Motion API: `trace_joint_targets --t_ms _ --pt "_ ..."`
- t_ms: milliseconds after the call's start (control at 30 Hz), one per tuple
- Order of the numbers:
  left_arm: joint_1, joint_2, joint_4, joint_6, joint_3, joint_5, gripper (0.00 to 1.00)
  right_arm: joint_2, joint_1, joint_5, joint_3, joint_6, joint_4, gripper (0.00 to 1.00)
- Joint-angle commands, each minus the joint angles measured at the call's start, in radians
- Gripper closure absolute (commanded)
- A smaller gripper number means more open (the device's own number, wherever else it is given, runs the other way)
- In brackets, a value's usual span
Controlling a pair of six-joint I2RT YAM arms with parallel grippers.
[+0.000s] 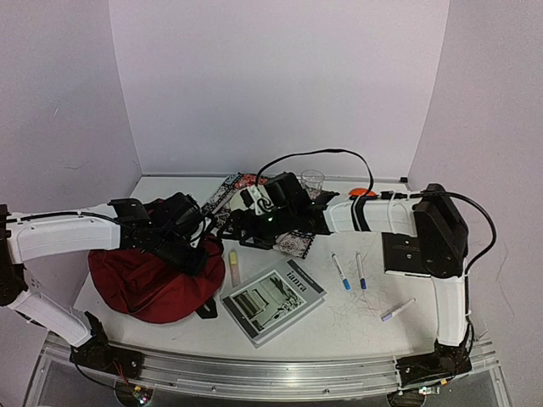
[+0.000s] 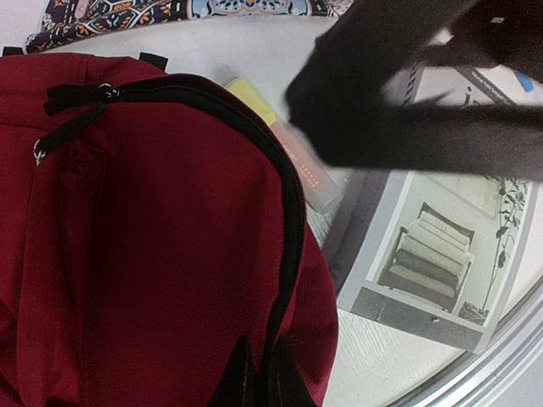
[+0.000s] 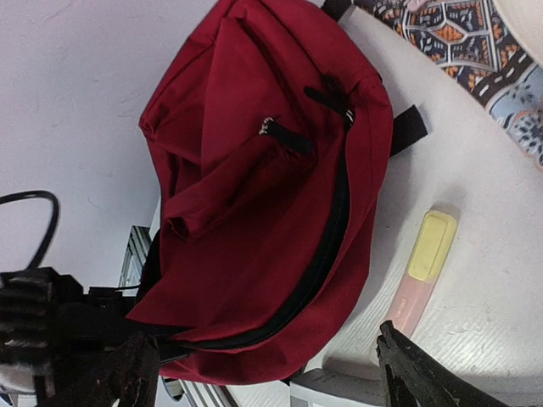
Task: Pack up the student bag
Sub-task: Pass from the left arm to the right
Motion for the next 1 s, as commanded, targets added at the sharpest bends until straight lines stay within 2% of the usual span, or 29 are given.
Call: trace_joint_targets --t_ms 0,167,367,500,600,700,800,833,967 --pt "-0.018 -0.063 0.152 -0.027 -0.033 0.058 1.0 0.083 0.023 -0.058 0.086 0.039 -0.05 0.16" --pt "-0.037 -0.082 0.252 -0.038 -0.045 0.074 1.0 0.125 0.03 -0.084 0.126 0.058 -0.054 0.23" --pt "-0.08 -0.057 0.322 -0.022 -0.009 0.073 1.0 0.099 0.029 -0.105 0.115 0.052 -0.056 0.29" --pt "-0.12 -0.022 0.329 -0.013 0.037 0.054 1.0 0.046 0.029 -0.107 0.058 0.039 -0.061 0.4" --pt "-0.143 -0.007 0.33 -0.01 0.067 0.044 1.0 -0.003 0.028 -0.105 0.014 0.019 -0.065 0.52" --pt "-0.16 -0.001 0.33 -0.023 0.079 0.041 0.99 -0.066 0.027 -0.101 -0.028 -0.016 -0.075 0.75" --pt "-0.166 -0.016 0.329 -0.048 0.076 0.039 0.85 -0.122 0.027 -0.082 -0.062 -0.075 -0.094 0.96" --pt "-0.167 -0.026 0.329 -0.055 0.072 0.038 0.82 -0.141 0.026 -0.073 -0.075 -0.101 -0.099 0.99" --pt "-0.165 -0.081 0.329 -0.071 0.058 0.002 0.63 -0.221 0.021 -0.032 -0.144 -0.201 -0.112 1.0"
